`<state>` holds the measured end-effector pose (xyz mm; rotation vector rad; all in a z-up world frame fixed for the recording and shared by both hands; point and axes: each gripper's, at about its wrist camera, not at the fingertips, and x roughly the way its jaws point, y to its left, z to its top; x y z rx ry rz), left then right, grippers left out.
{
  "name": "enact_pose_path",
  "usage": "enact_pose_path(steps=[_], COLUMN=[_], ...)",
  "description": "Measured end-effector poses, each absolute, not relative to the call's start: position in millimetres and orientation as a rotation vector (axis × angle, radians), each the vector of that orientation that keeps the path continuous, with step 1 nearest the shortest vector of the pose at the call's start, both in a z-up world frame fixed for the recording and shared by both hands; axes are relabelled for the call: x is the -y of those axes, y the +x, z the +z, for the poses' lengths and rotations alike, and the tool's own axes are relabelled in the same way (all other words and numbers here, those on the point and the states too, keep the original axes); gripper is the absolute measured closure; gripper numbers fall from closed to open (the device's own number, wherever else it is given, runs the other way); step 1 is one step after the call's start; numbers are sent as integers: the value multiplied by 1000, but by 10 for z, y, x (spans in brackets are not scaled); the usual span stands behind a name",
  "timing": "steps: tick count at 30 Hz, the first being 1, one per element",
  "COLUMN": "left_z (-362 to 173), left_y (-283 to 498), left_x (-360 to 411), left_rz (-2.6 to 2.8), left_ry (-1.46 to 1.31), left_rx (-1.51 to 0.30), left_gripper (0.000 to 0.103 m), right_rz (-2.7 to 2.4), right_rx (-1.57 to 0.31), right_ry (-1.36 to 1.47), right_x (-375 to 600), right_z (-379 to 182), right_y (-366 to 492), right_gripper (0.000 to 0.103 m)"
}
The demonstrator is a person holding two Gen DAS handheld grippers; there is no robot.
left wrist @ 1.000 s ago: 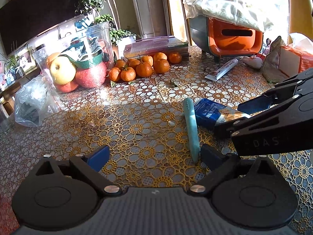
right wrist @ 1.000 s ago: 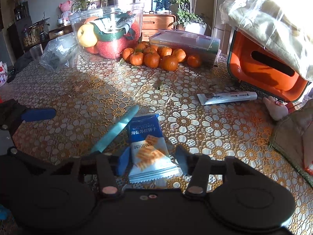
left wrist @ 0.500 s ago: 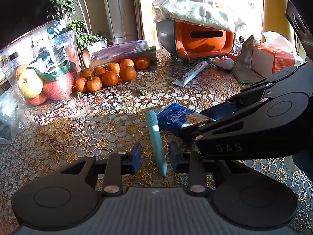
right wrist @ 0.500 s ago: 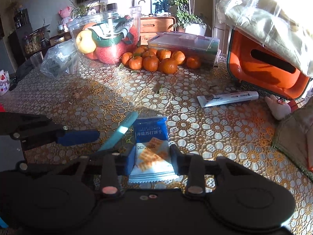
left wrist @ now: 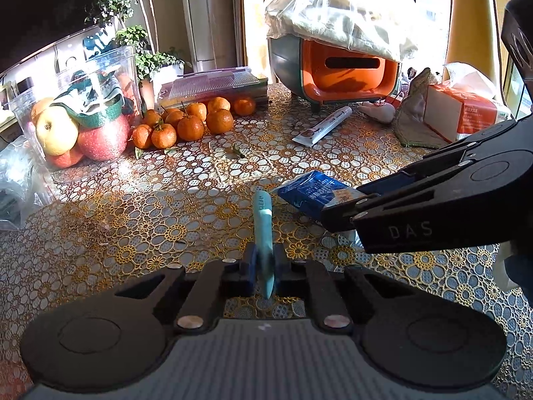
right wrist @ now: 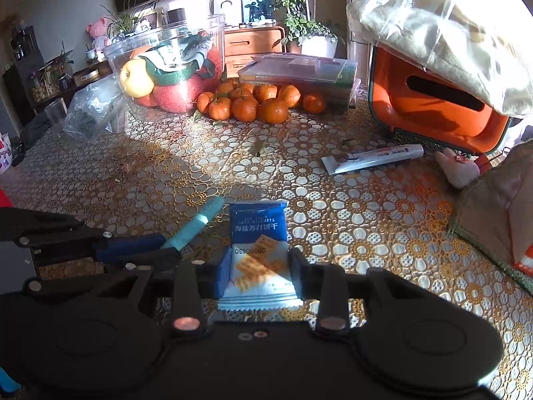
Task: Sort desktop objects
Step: 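Close the left tool on the teal stick while the right tool closes on the blue snack packet, then lift the teal stick with the left tool while the right tool carries the packet toward the red box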
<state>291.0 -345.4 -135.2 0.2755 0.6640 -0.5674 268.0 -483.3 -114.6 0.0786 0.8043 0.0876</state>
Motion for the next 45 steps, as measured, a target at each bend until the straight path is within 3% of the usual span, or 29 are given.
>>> enact_pose_path(steps=[20,45], left_z=[-802,47], left_y=[2277,1286], left_x=[2905,1325], left_rz=[-530,-410], left_ry=[226,159], left_rx=[-636,-569], left_gripper=[94,94], right_rz=[97,193], right_rx=[-770,-688], right_ry=[55,-4], right_x=[4289,2872], right_z=[-559,200], right_y=[1961,1140], right_gripper=[67,67])
